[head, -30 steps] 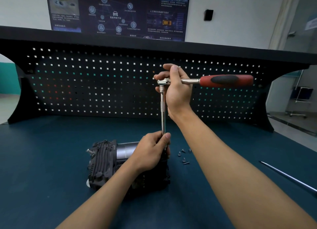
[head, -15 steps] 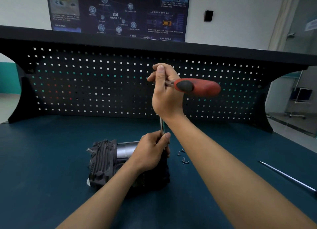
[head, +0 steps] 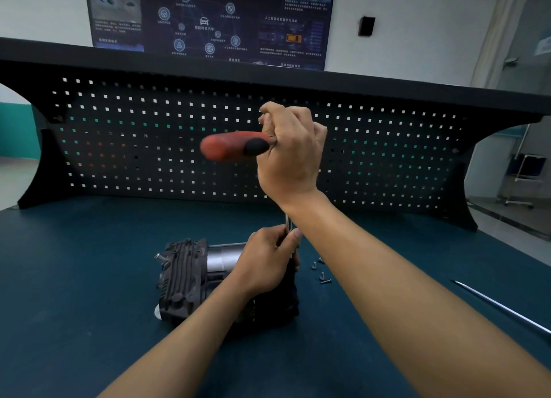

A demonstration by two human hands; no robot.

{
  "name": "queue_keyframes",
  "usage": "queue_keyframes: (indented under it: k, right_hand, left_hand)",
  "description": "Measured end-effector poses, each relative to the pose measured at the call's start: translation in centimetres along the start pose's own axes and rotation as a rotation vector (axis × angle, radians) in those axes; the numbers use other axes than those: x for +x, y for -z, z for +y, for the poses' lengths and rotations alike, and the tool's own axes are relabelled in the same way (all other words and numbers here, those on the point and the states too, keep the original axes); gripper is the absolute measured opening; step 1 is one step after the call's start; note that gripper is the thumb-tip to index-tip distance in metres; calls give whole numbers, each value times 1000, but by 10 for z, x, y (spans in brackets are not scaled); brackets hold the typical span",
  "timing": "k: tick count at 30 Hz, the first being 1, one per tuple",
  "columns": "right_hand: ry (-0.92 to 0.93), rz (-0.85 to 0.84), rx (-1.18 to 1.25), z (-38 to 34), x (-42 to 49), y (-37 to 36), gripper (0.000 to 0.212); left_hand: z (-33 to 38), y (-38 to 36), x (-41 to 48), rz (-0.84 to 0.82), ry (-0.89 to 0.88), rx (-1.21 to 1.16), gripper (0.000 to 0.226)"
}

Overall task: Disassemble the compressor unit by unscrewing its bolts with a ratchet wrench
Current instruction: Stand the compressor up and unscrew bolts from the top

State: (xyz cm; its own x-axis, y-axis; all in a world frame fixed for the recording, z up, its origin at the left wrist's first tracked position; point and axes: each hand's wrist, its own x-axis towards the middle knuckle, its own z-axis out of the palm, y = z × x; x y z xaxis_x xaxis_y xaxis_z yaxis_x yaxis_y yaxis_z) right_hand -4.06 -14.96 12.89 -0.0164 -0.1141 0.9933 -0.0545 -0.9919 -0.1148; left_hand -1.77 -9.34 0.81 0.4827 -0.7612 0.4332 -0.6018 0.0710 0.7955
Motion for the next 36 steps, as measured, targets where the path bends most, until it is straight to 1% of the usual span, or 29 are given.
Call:
queue_keyframes:
  k: [2, 4, 6, 8, 11, 14, 17, 20, 21, 23, 24, 27, 31, 33, 36]
  right_hand:
    - [45, -64, -82, -1, 2, -1, 27]
    - [67, -188, -181, -4, 3, -2, 31]
    - [59, -333, -286, -7, 4, -5, 32]
    - [21, -438, -355, -11, 6, -9, 29]
    - [-40, -538, -401, -17, 10, -13, 24]
    - [-48, -557, -352, -14, 8, -15, 22]
    - [-88, -493, -127, -6, 4, -16, 27]
    - [-200, -442, 224, 3, 3, -16, 32]
    - [-252, -420, 371, 6, 3, -16, 30]
    - [-357, -372, 689, 10, 3, -14, 19]
    - [-413, -357, 800, 11, 4, -12, 17]
    - [-572, -320, 951, 16, 8, -8, 36]
    - [-805, -311, 1192, 20, 14, -2, 49]
    - [-906, -297, 1332, 23, 17, 2, 55]
    - [-1009, -281, 1508, 29, 19, 8, 55]
  left_hand:
    - [0, 0, 0, 6, 4, -6, 40]
    - [1, 0, 0, 11, 4, -1, 38]
    - [2, 0, 0, 15, -1, -4, 38]
    - [4, 0, -1, 27, 2, -12, 42]
    - [5, -1, -1, 29, 0, -10, 48]
    - [3, 1, -1, 18, -1, -21, 43]
    - [3, 3, -2, -12, 14, -76, 36]
    - [1, 2, -2, -17, 11, -91, 39]
    - [1, 3, -2, -17, 11, -101, 39]
    - [0, 3, -2, -18, 15, -115, 38]
    - [-1, 3, -2, -23, 16, -119, 37]
    - [-2, 5, -1, -43, 14, -125, 35]
    - [-3, 5, 0, -66, -1, -100, 34]
    - [-5, 5, 0, -74, -5, -120, 33]
    - [-7, 6, 0, -100, -29, -158, 29]
